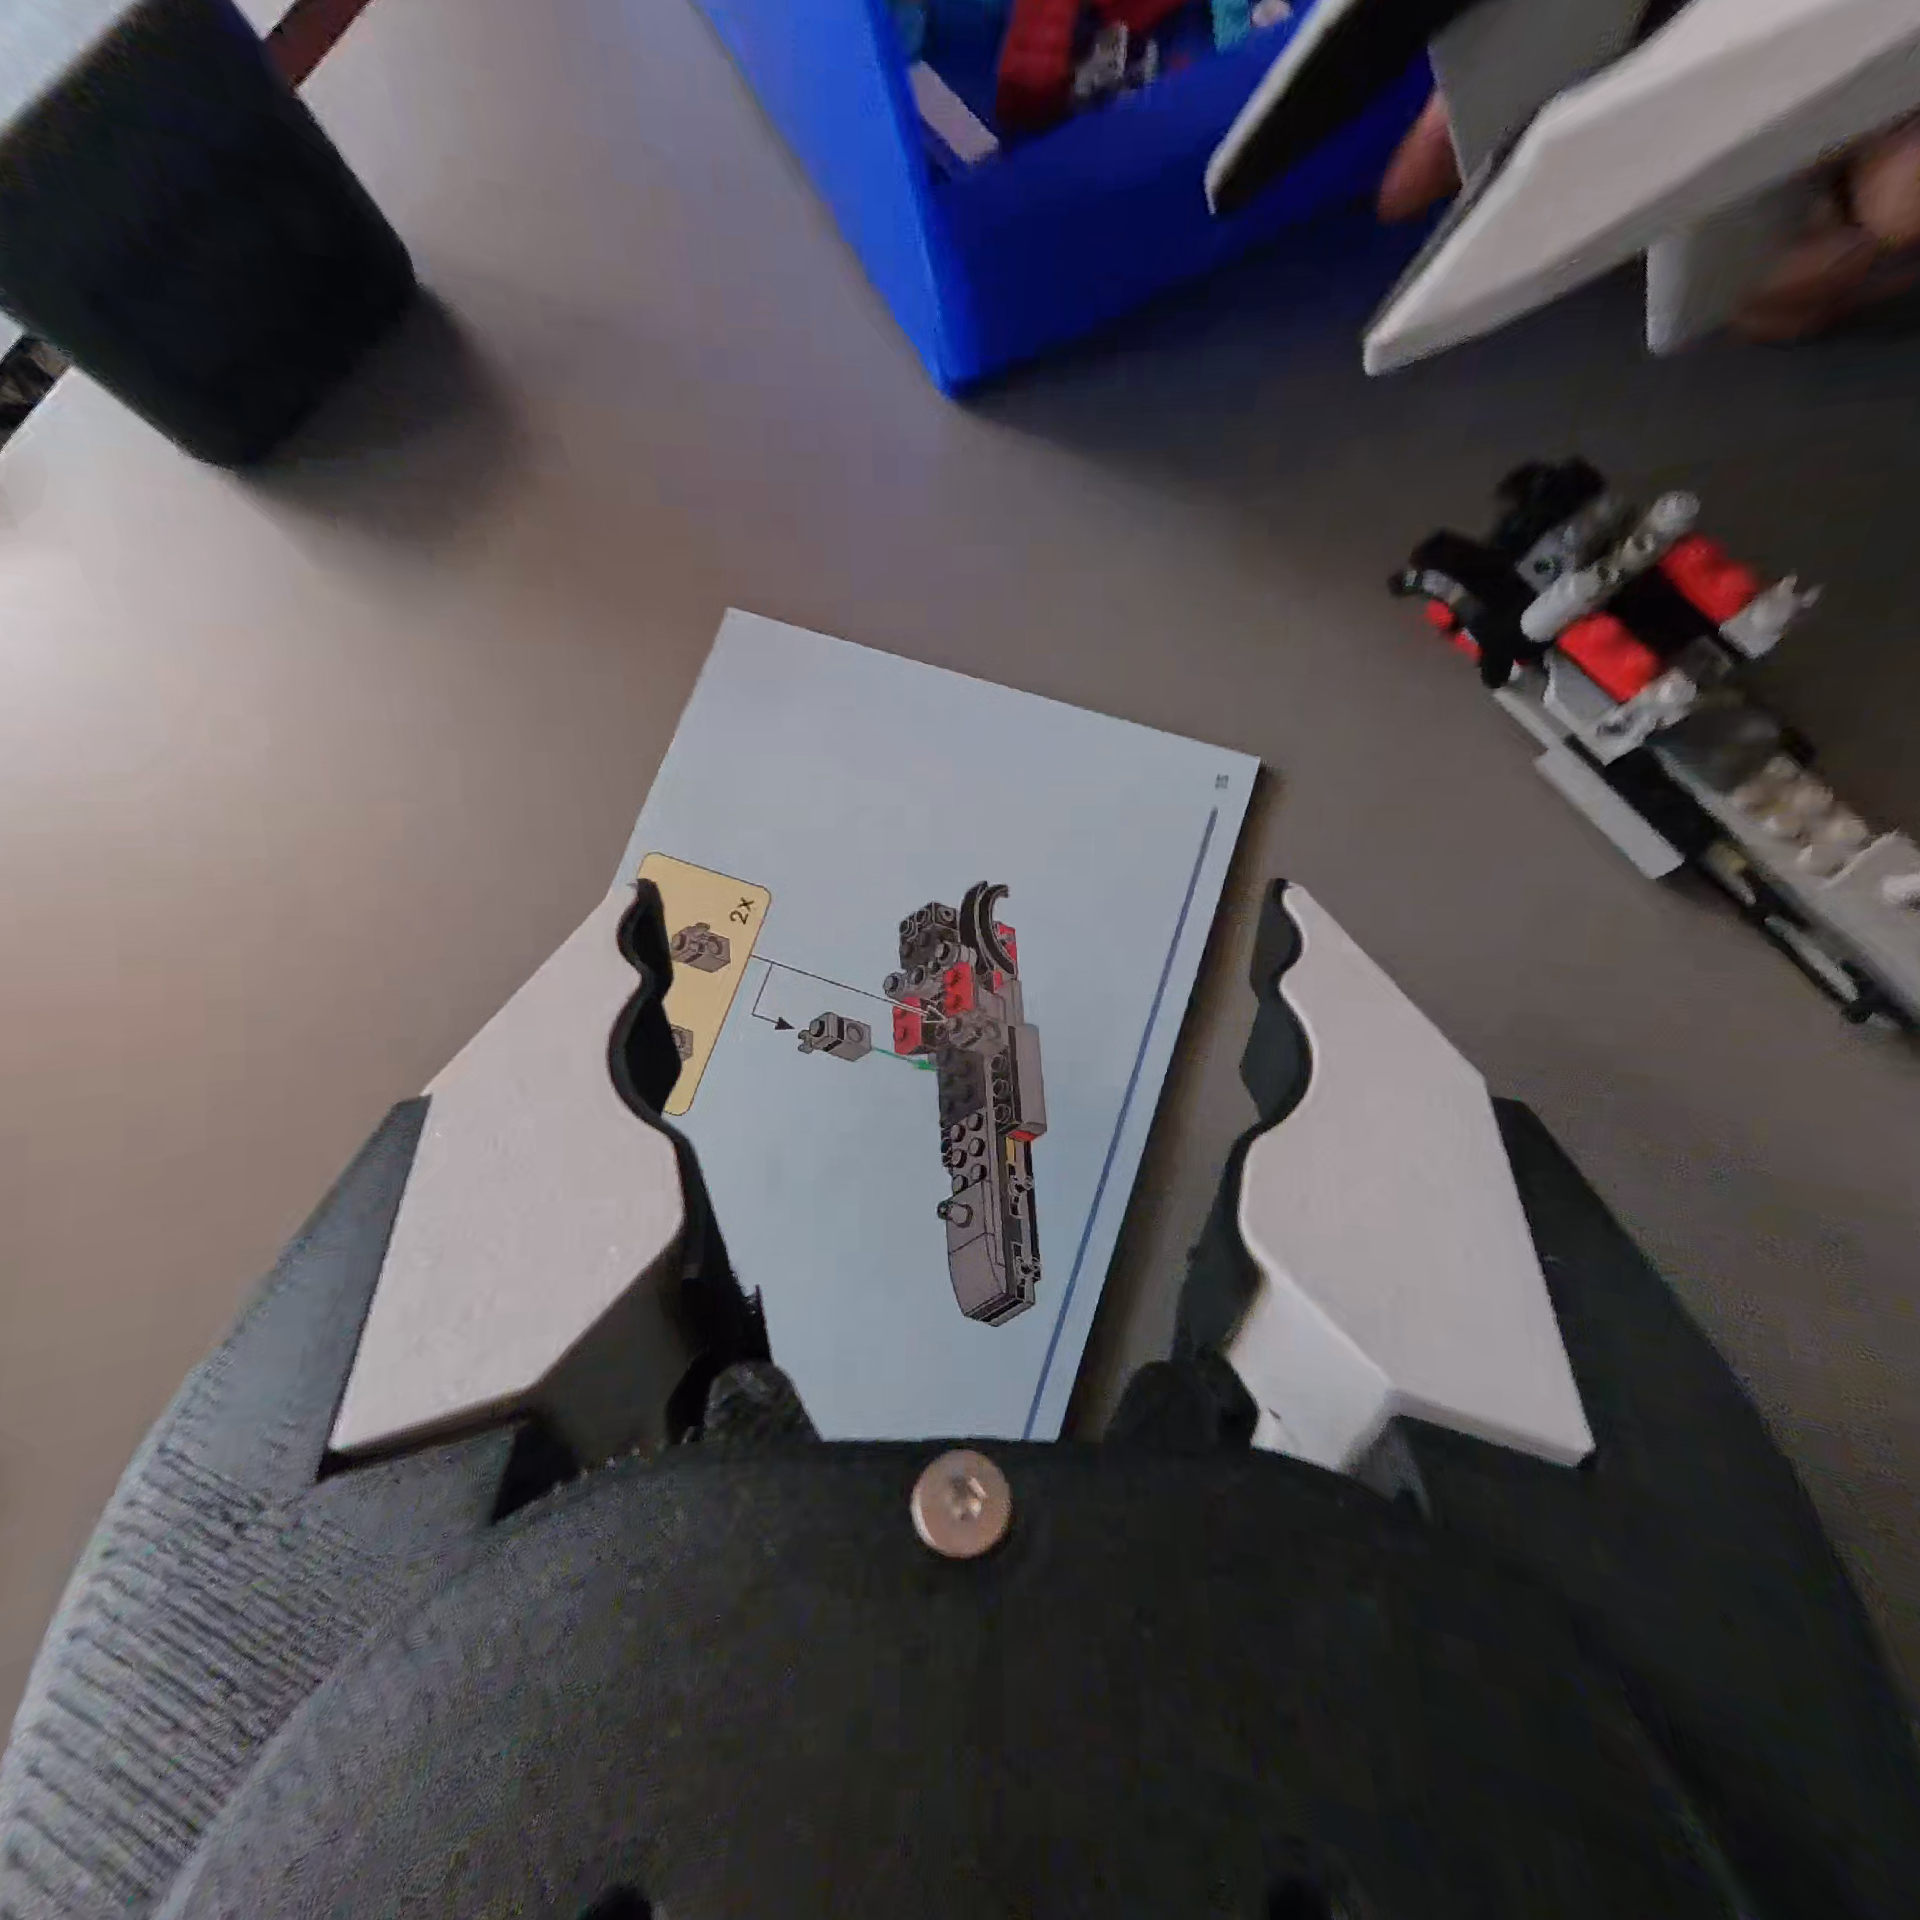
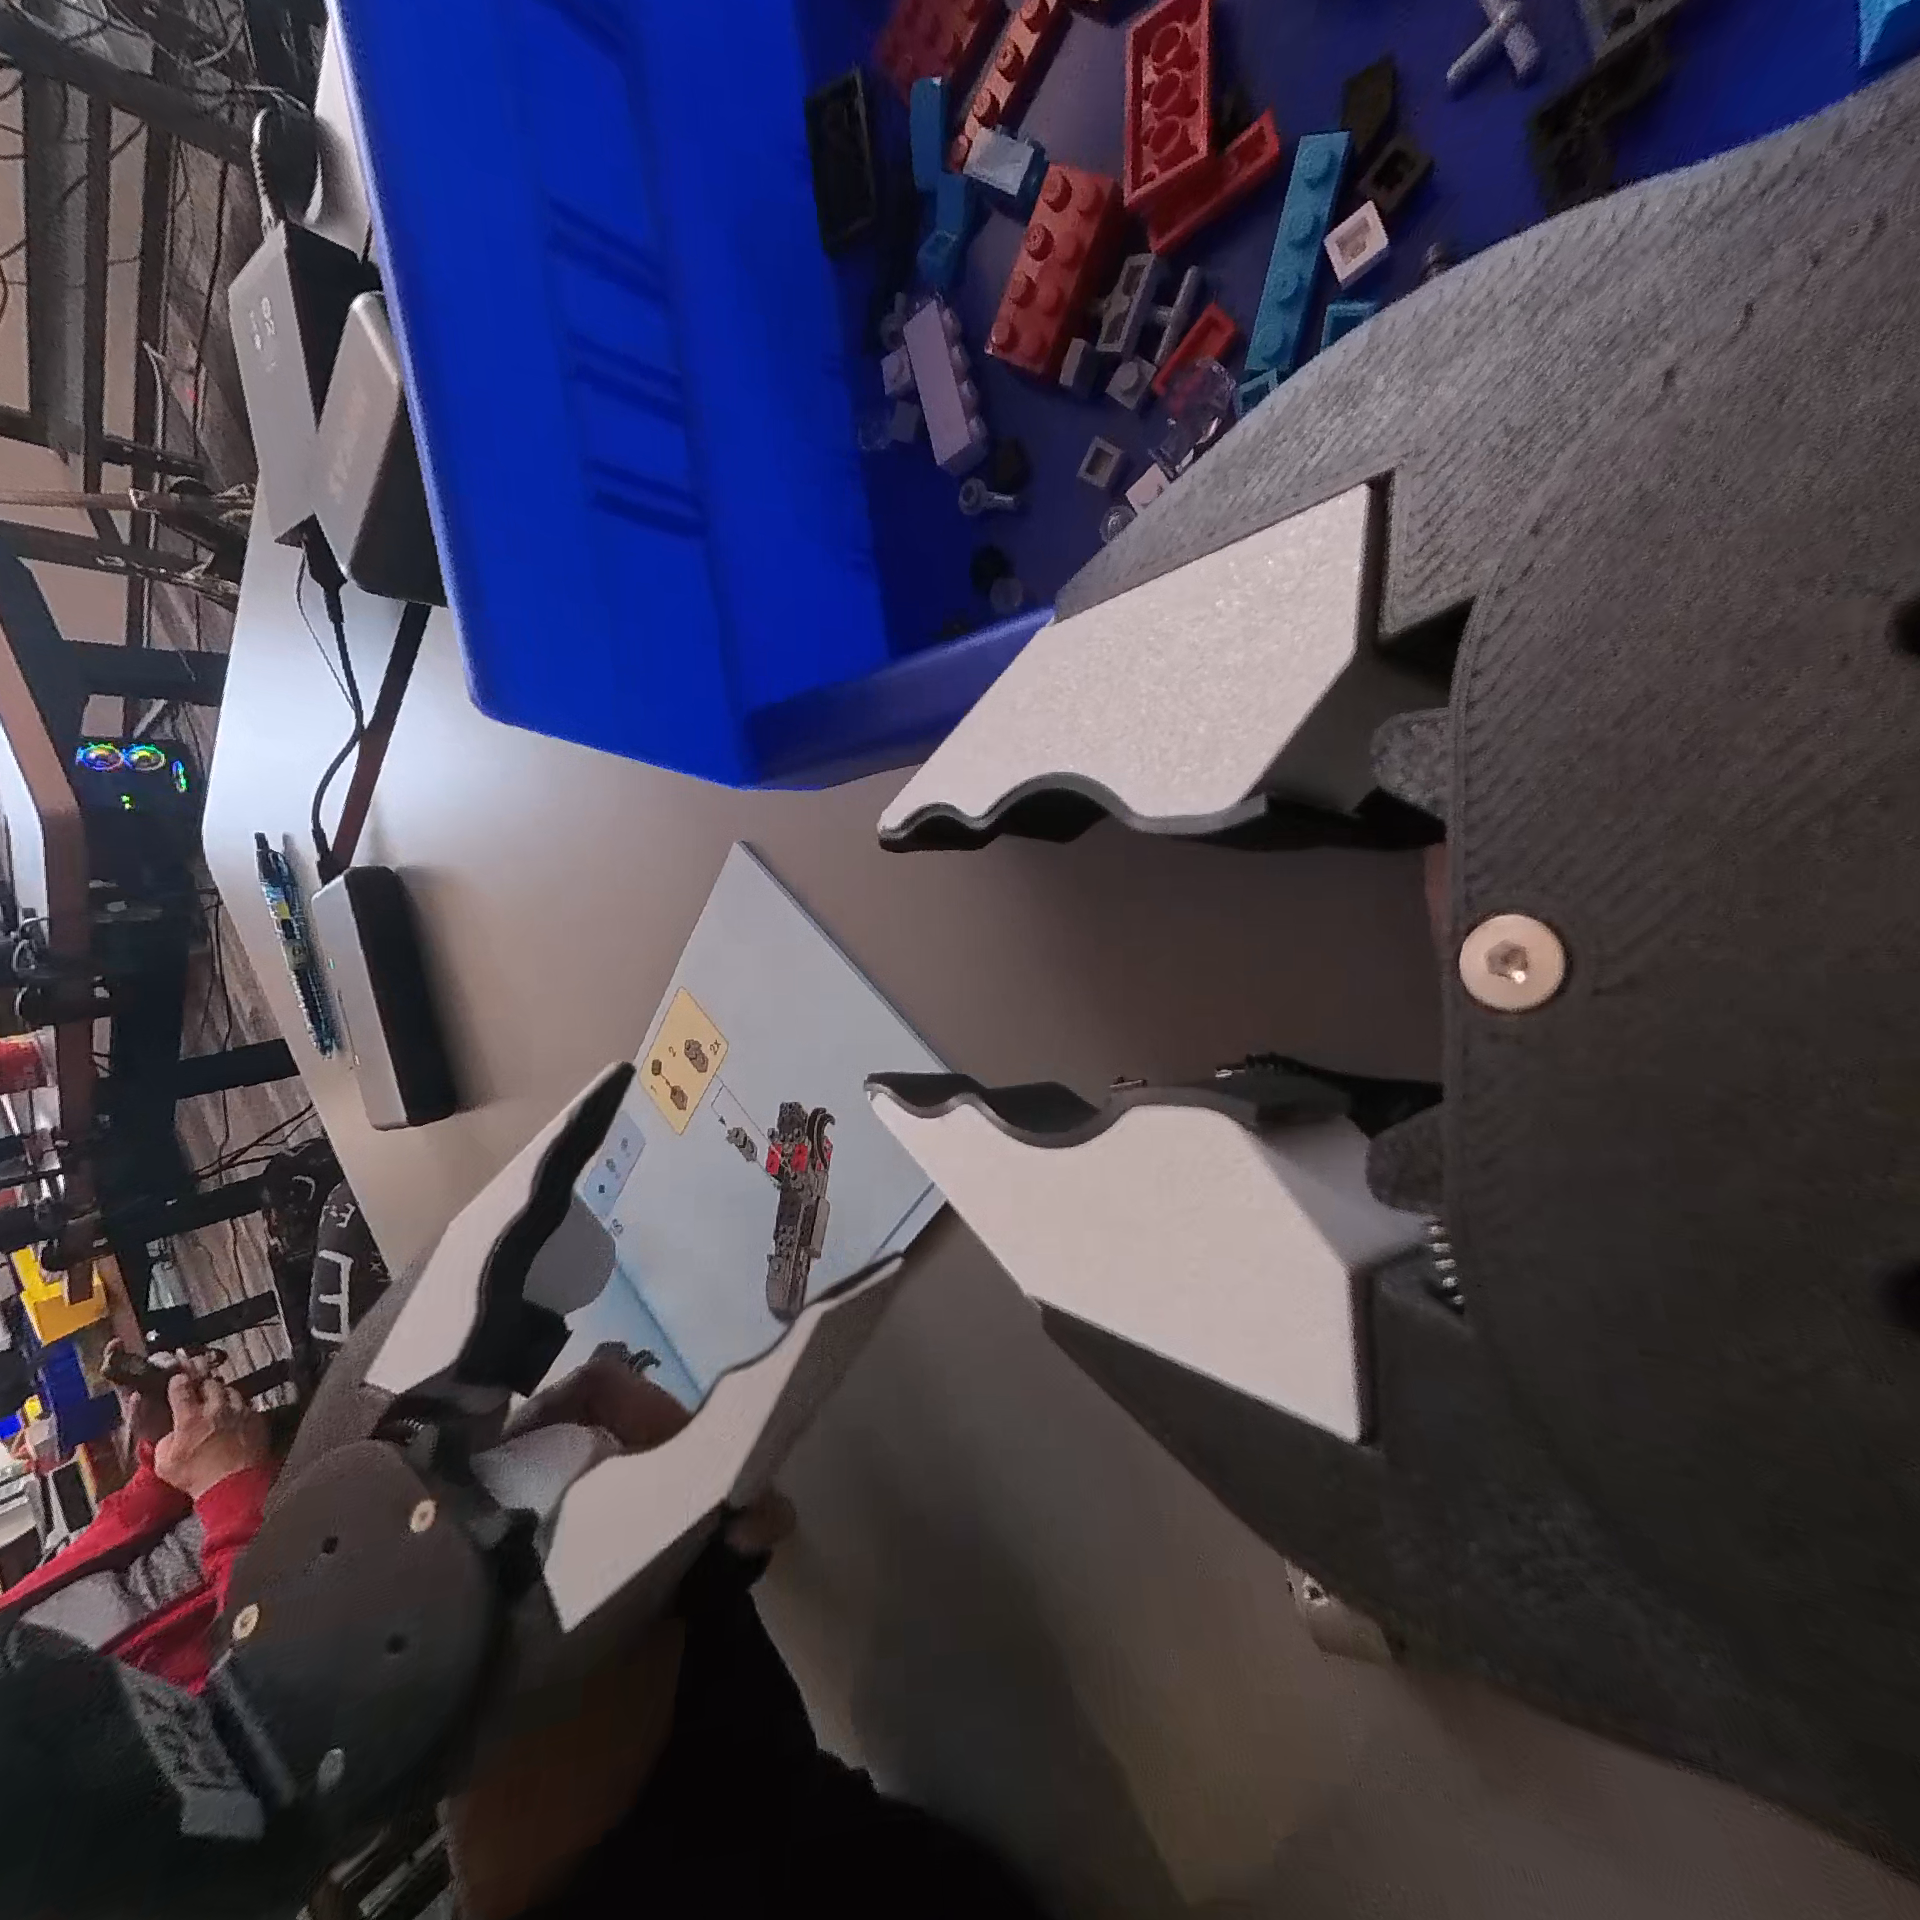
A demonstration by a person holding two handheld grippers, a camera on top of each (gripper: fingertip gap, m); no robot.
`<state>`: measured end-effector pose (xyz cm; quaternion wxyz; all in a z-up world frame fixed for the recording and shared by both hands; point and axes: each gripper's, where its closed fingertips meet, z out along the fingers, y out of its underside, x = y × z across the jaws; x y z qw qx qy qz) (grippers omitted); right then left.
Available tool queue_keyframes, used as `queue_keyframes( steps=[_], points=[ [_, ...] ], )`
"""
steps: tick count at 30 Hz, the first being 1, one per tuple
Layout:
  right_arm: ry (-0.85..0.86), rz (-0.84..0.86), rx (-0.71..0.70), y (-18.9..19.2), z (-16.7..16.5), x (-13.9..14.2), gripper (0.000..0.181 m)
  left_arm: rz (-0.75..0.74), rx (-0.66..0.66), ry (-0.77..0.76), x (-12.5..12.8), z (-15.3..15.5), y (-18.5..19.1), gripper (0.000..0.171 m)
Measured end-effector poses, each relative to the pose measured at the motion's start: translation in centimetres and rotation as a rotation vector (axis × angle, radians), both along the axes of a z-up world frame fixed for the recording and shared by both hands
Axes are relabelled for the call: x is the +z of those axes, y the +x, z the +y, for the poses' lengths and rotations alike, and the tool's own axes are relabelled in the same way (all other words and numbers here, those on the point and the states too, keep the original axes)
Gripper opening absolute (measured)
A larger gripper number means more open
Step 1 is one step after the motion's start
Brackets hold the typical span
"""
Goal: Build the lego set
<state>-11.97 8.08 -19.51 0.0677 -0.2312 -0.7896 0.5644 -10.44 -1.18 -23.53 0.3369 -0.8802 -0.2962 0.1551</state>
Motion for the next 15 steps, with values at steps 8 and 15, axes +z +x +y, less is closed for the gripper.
queue_keyframes(
  steps=[8,15],
  points=[
    [0.005,-0.007,0.014,0.2,-0.1,-0.2,0.043,0.008,-0.023,-0.06,-0.9,-0.4,0.2,0.116],
    [0.002,-0.02,0.021,0.2,-0.2,-0.2,0.043,0.007,-0.021,-0.113,-1.4,-0.6,0.2,0.115]
  ],
)
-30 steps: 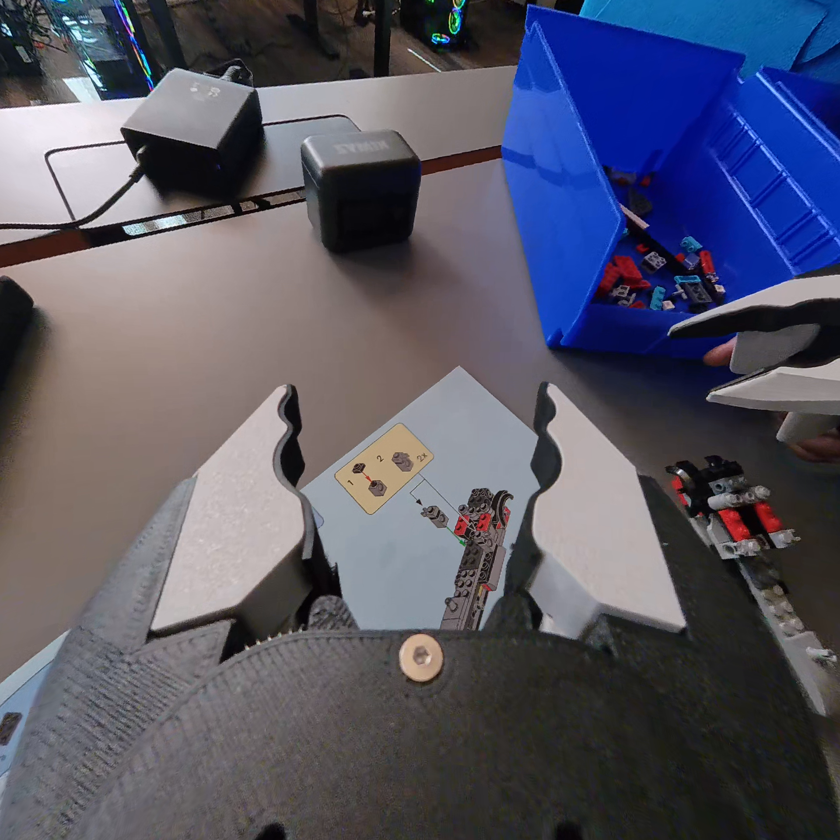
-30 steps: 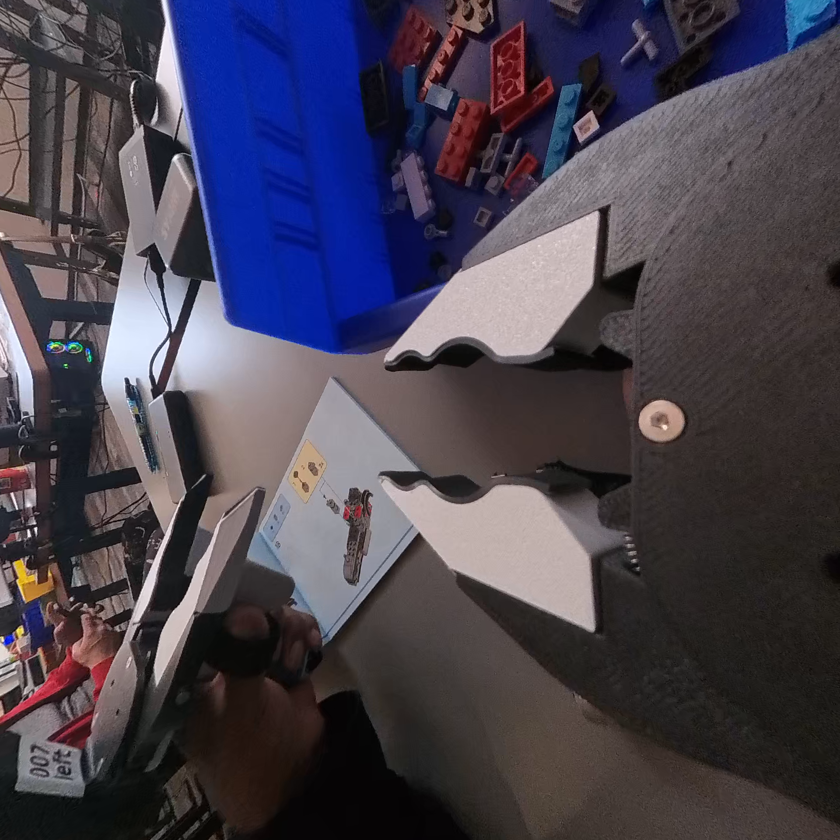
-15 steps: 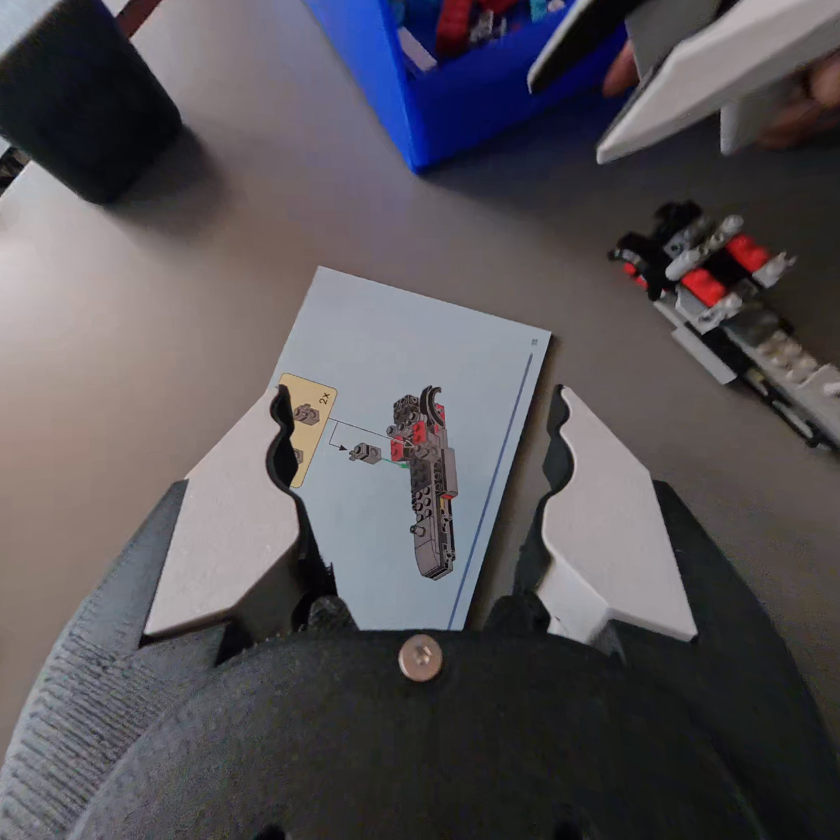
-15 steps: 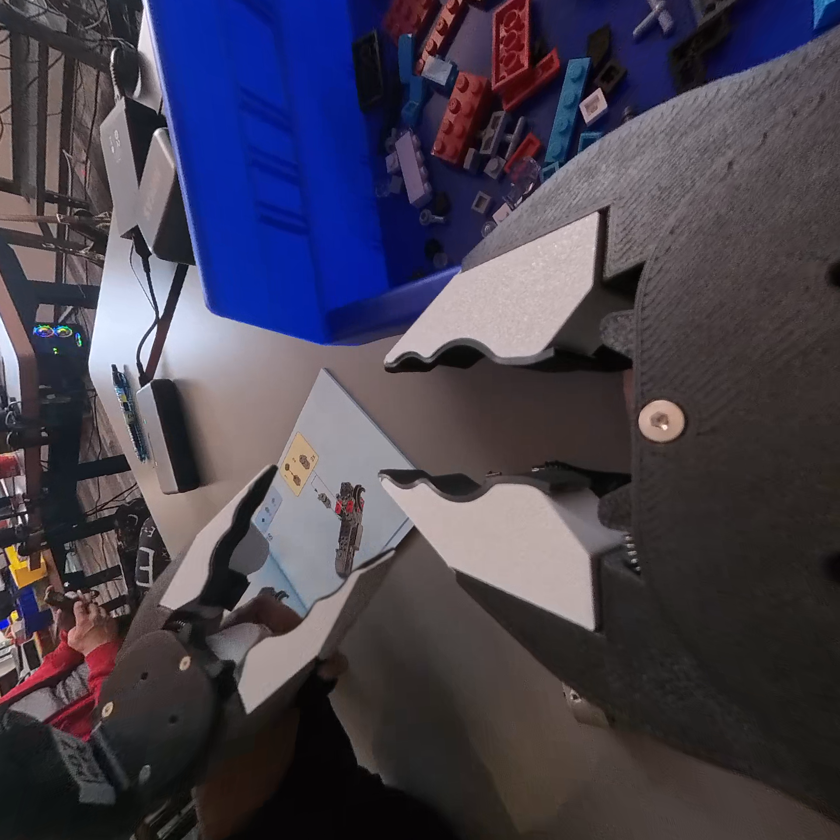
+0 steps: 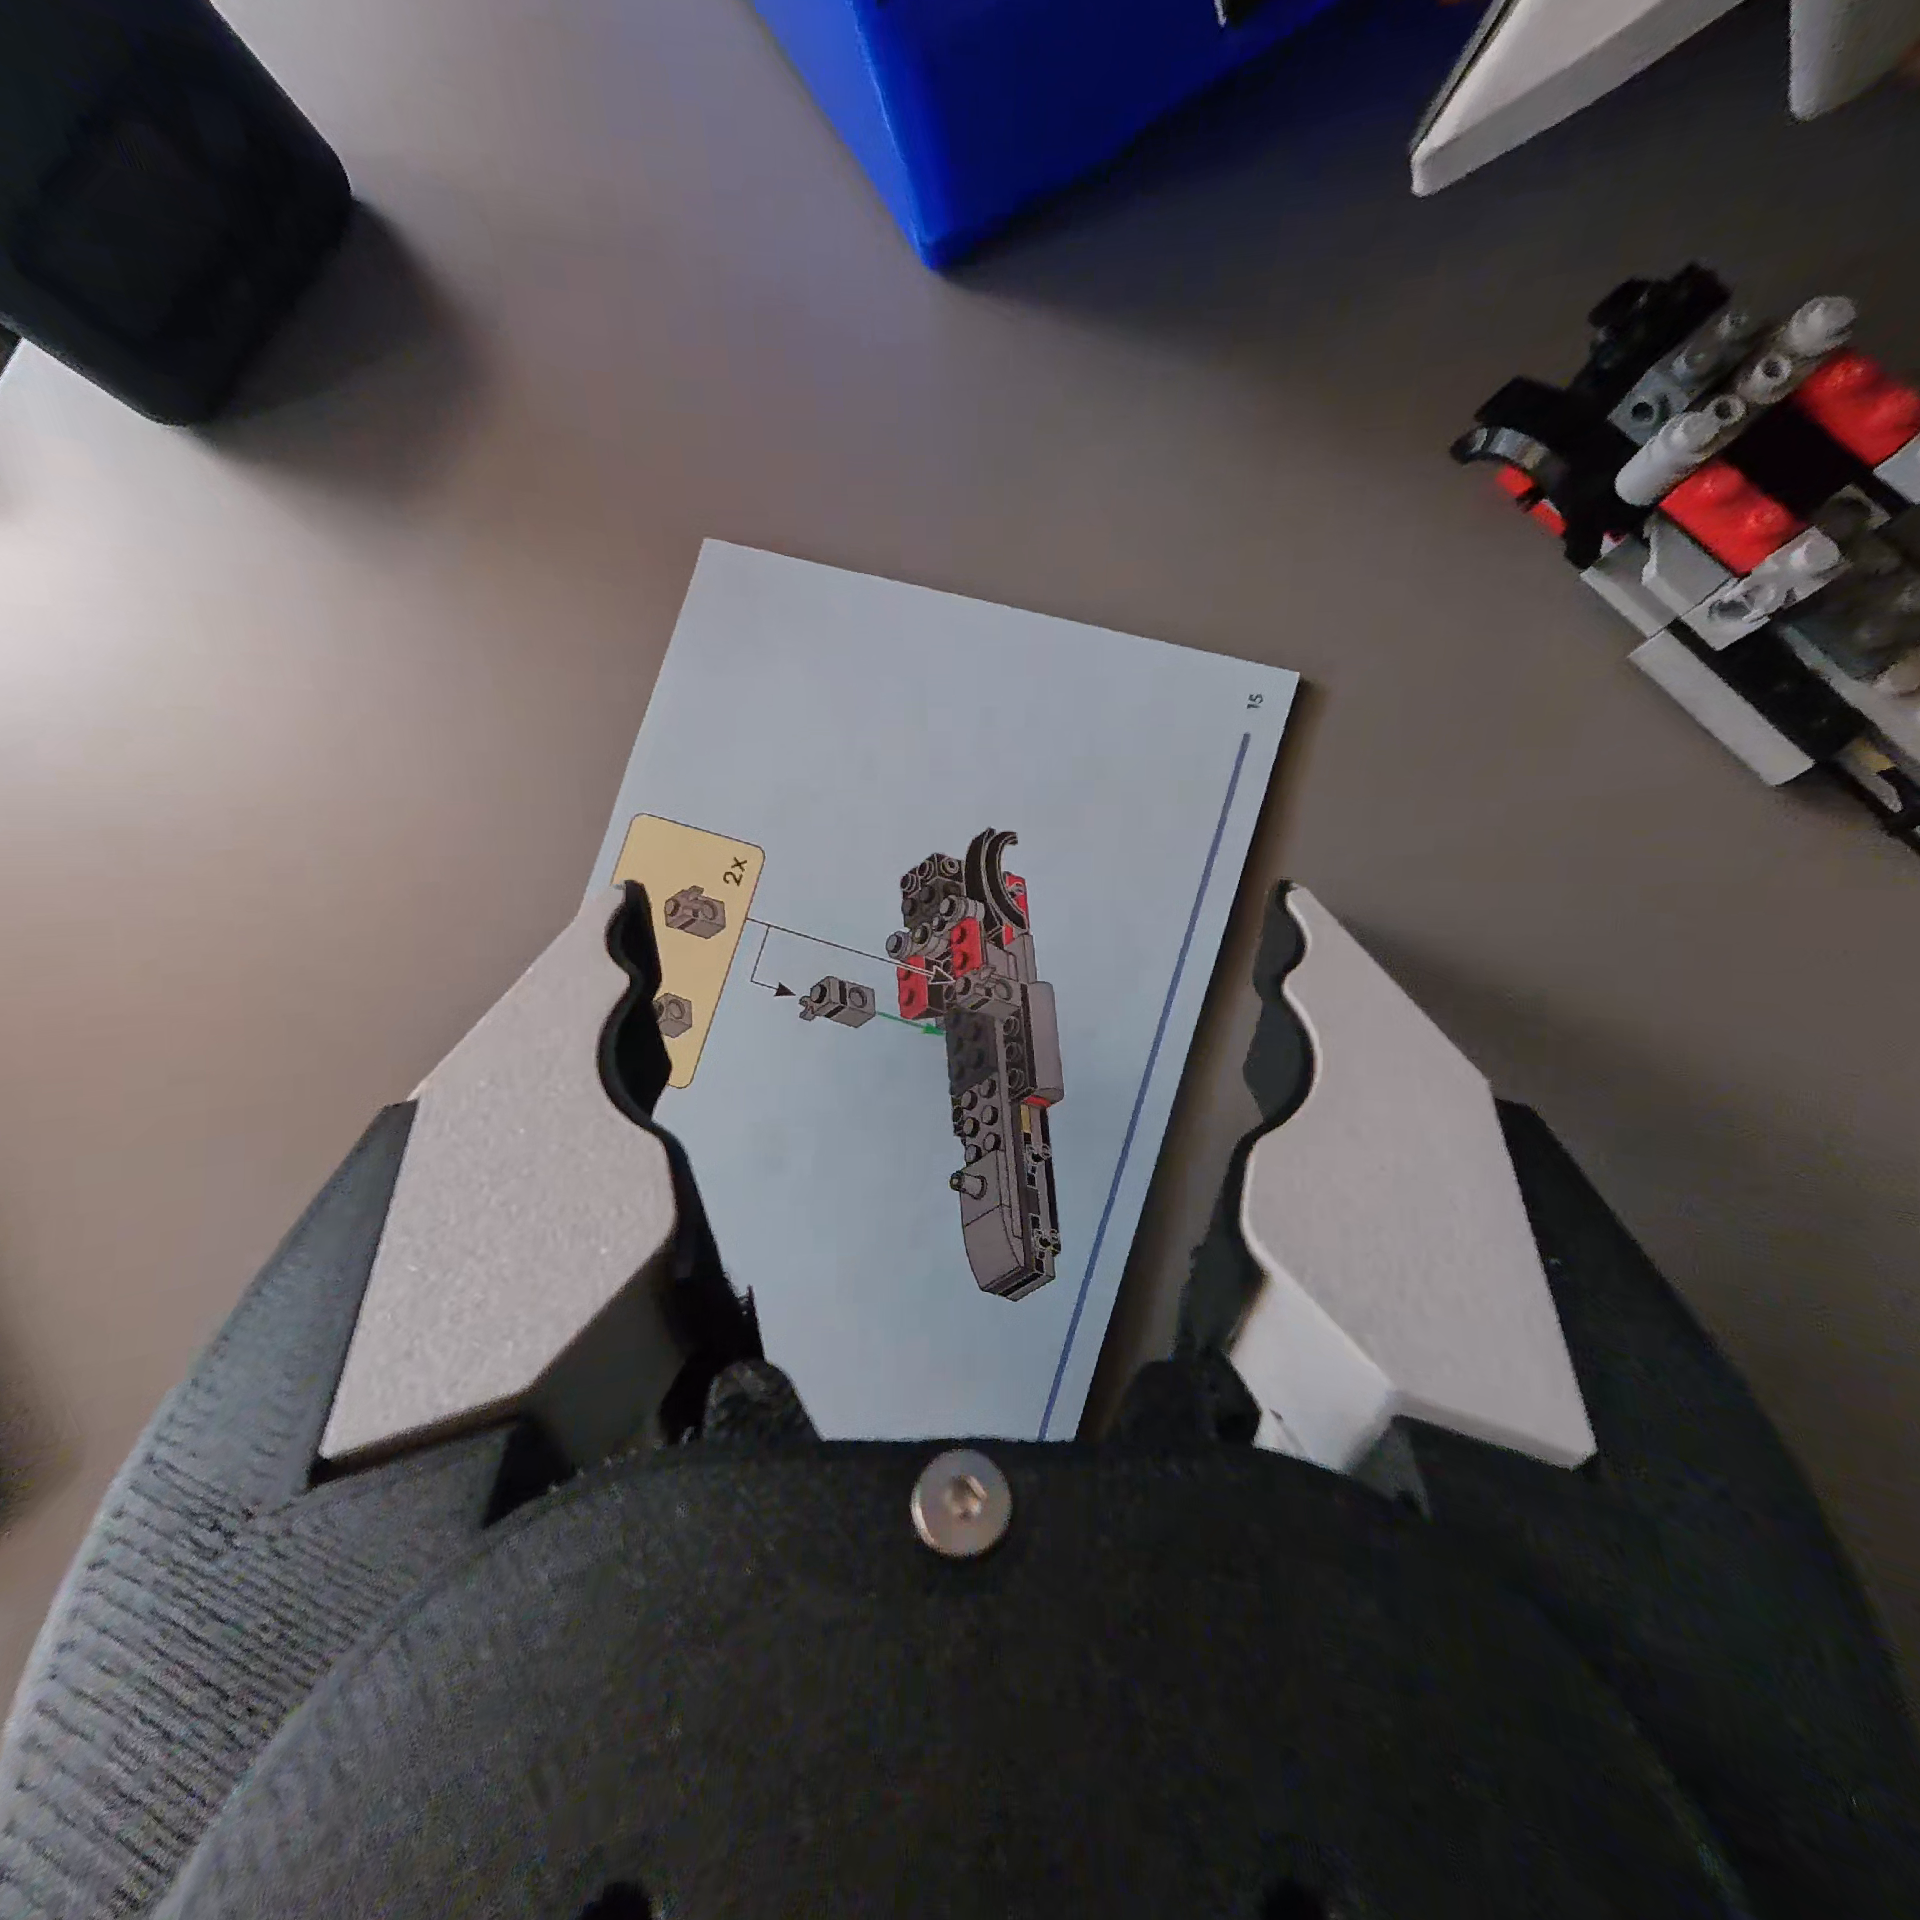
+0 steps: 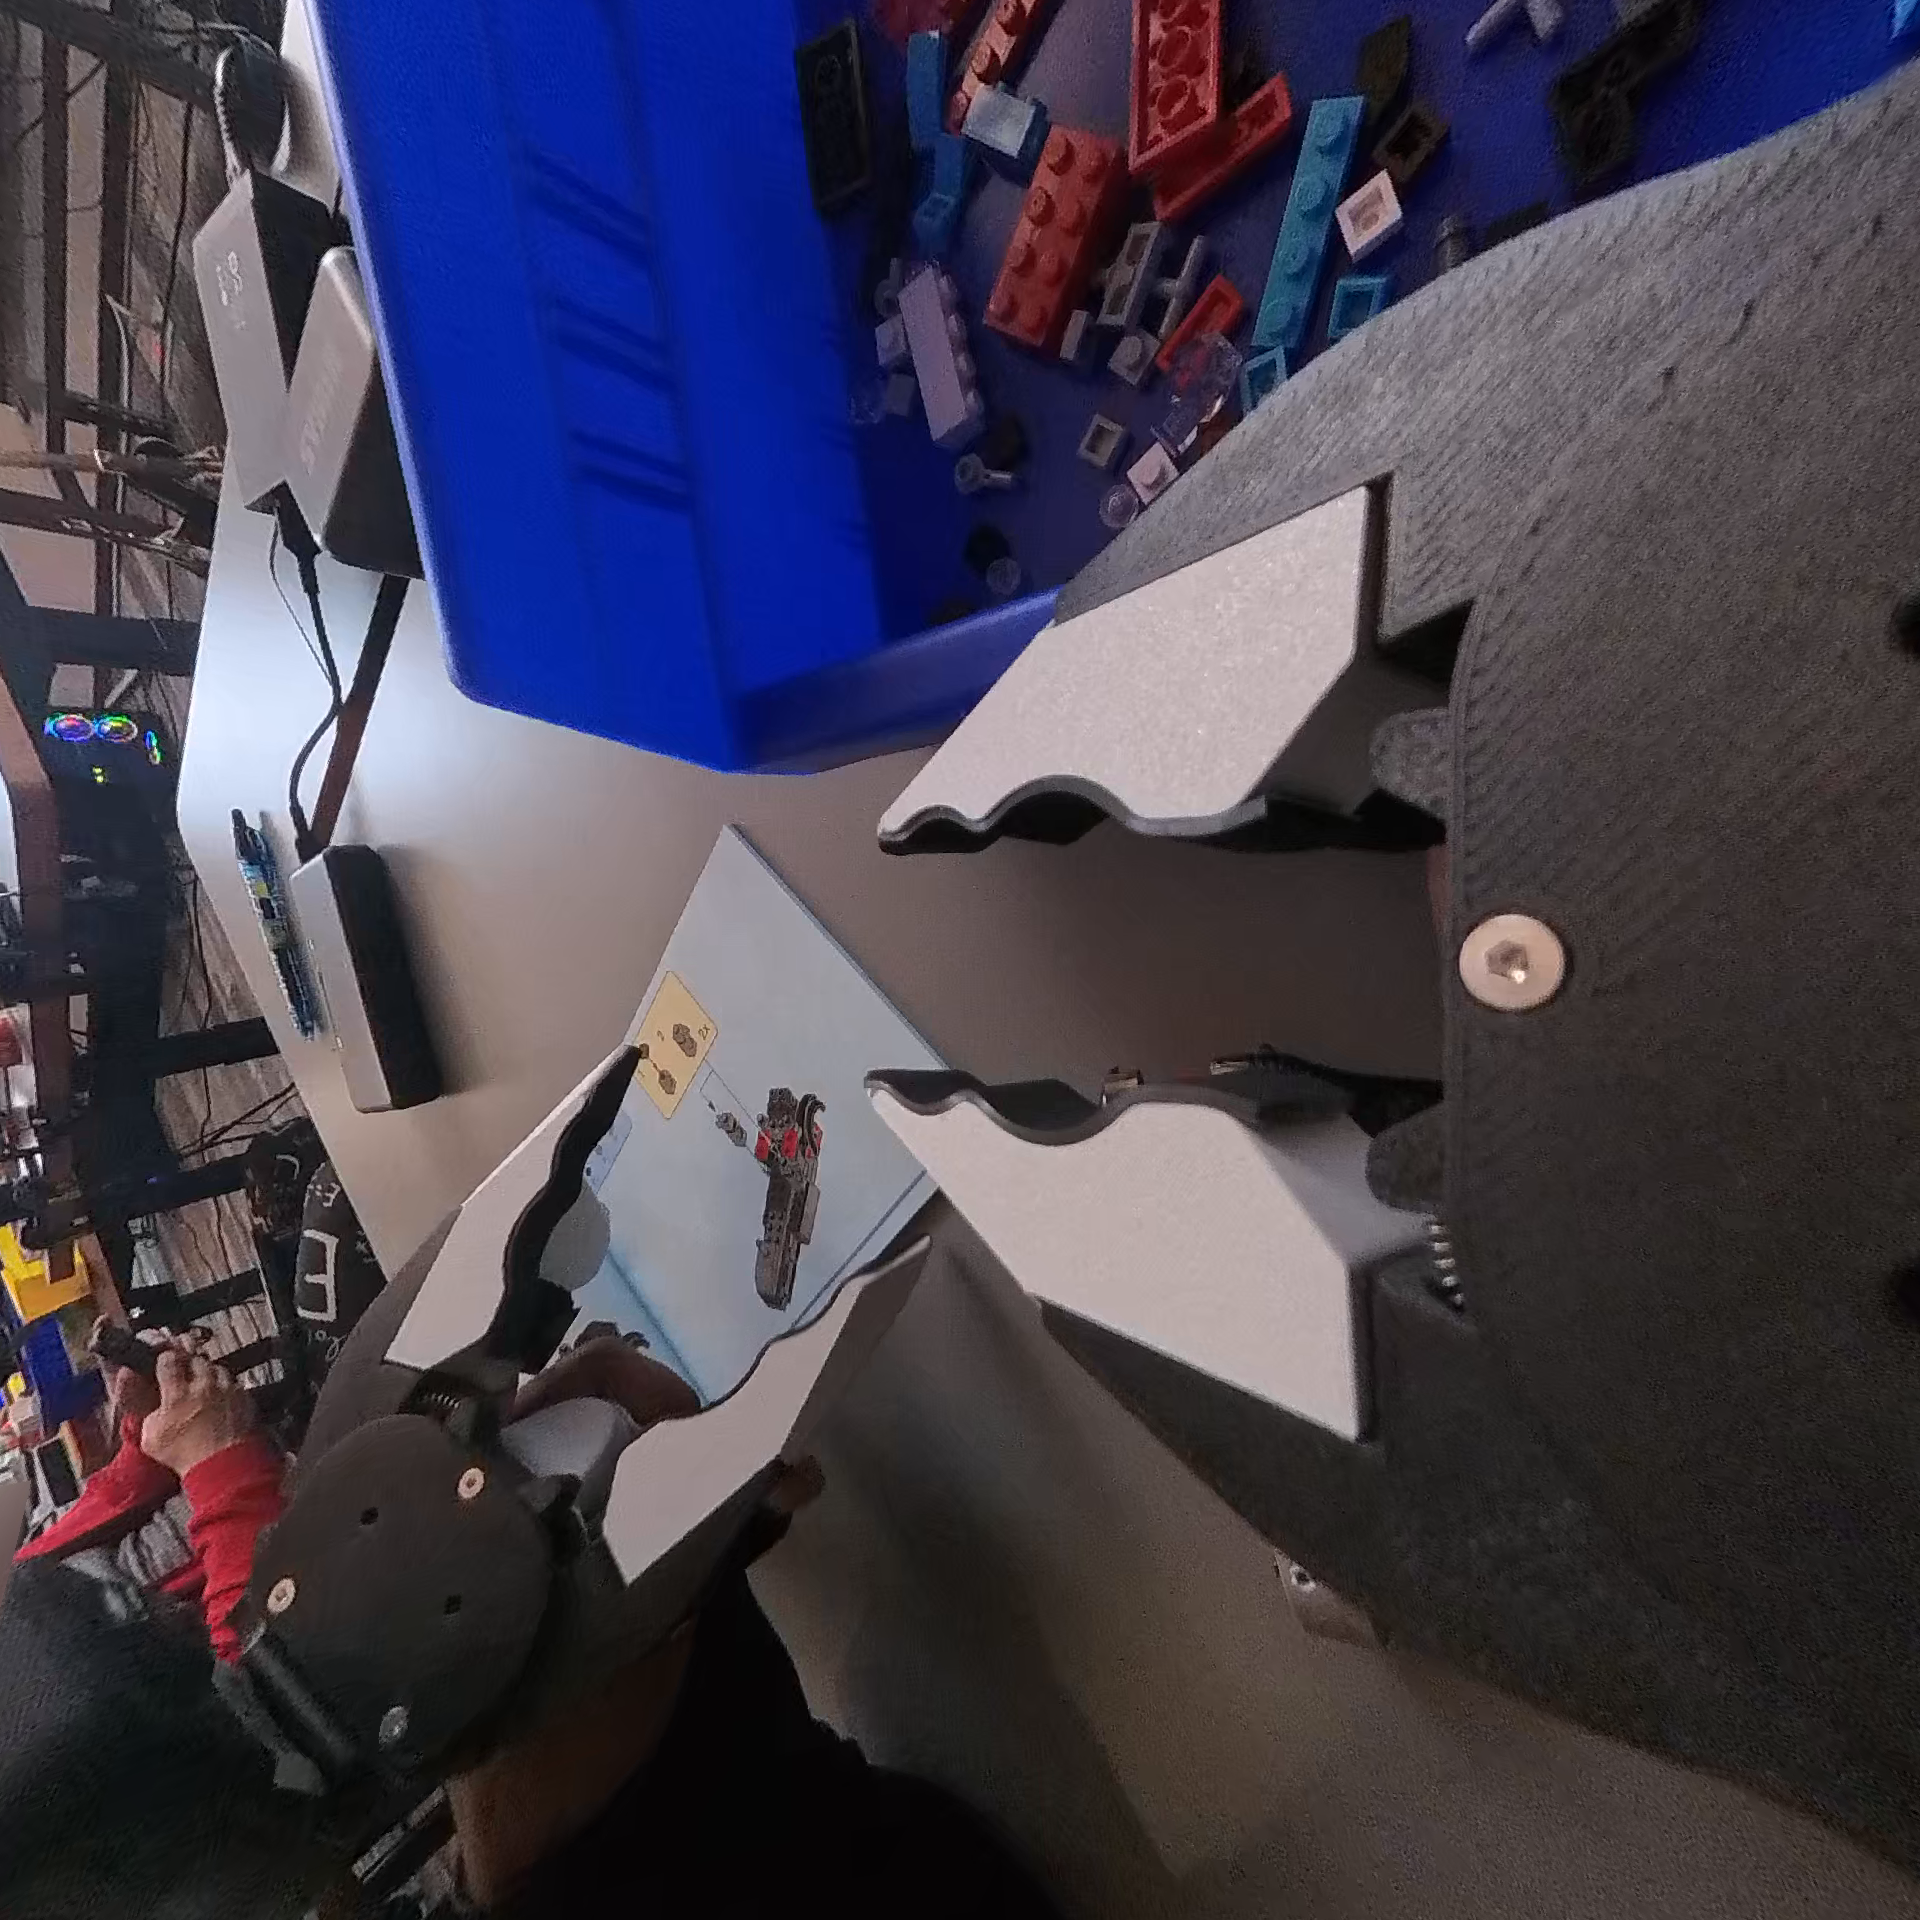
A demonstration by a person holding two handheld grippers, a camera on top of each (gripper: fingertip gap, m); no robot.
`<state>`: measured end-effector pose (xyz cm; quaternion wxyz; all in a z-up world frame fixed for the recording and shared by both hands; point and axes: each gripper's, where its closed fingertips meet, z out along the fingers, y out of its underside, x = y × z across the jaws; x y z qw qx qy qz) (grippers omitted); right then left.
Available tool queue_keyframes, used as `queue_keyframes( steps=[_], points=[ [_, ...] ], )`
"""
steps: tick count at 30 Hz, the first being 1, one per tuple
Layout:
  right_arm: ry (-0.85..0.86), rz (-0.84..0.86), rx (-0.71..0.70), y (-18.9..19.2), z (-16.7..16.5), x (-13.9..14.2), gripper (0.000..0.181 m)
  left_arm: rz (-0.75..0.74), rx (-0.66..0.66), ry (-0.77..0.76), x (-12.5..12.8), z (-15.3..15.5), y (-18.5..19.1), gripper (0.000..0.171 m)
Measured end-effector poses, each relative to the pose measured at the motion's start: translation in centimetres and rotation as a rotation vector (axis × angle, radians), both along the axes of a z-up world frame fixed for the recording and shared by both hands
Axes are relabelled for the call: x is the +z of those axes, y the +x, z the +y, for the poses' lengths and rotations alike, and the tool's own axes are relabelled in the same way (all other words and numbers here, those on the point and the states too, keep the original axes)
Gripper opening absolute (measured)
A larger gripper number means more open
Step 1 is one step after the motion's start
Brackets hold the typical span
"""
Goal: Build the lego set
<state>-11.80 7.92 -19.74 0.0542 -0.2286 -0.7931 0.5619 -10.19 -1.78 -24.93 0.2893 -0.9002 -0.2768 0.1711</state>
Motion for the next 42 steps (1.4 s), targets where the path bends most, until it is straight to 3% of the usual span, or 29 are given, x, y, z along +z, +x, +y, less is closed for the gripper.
queue_keyframes(
  steps=[24,34,42],
  points=[
    [0.024,0.003,0.027,0.3,-0.3,-0.3,0.042,-0.05,0.065,0.1,0.8,-0.2,-0.1,0.097],
    [0.301,0.075,0.11,0.3,-2.3,-3.4,0.044,-0.063,0.095,0.155,1.1,-0.4,-0.5,0.094],
    [0.354,0.101,0.112,-0.1,-3.6,-3.7,0.045,-0.064,0.107,0.175,1.5,-0.4,-0.6,0.092]
  ],
)
